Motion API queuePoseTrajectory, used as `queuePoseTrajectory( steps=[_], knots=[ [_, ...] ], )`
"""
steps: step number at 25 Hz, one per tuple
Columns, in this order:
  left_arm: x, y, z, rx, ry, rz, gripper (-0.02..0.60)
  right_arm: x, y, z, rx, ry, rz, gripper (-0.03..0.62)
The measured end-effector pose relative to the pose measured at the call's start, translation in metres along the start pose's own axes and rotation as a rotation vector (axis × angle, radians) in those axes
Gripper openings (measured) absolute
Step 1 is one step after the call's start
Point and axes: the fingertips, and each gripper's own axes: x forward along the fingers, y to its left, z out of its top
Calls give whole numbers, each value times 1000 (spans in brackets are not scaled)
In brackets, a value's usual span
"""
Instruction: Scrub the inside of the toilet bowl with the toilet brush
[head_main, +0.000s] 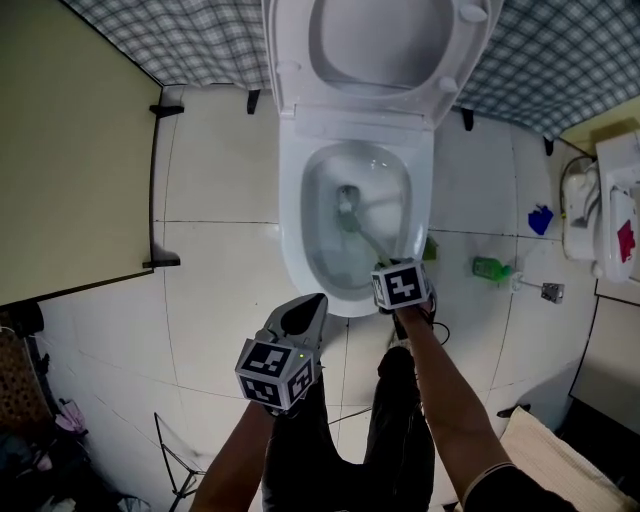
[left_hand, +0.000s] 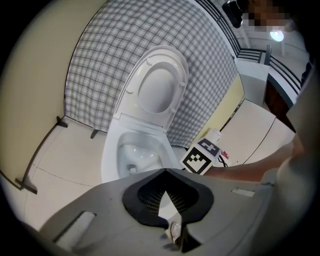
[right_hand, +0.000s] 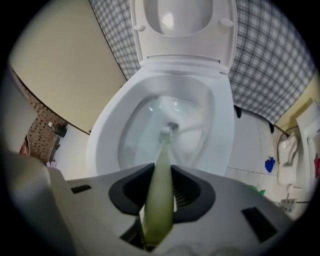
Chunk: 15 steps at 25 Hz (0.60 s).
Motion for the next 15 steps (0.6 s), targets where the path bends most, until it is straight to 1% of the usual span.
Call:
queuePoseTrajectory(
  steps=[2, 6, 11, 13, 15],
  knots=[
    [3, -2, 2, 2, -6, -13, 9, -6, -1, 1, -3, -10, 7, 102],
    [8, -9, 1, -13, -5, -37, 9, -33, 0, -10, -27, -25, 23, 101],
    [13, -17, 3, 1, -1, -67, 9, -78, 0, -24, -112, -48, 25, 101],
    [14, -20, 4, 6, -2, -76, 9, -93, -4, -27, -130, -63, 5, 101],
    [15, -20, 5, 9, -1, -78, 9, -103, -11, -27, -149, -68, -34, 101]
  ],
)
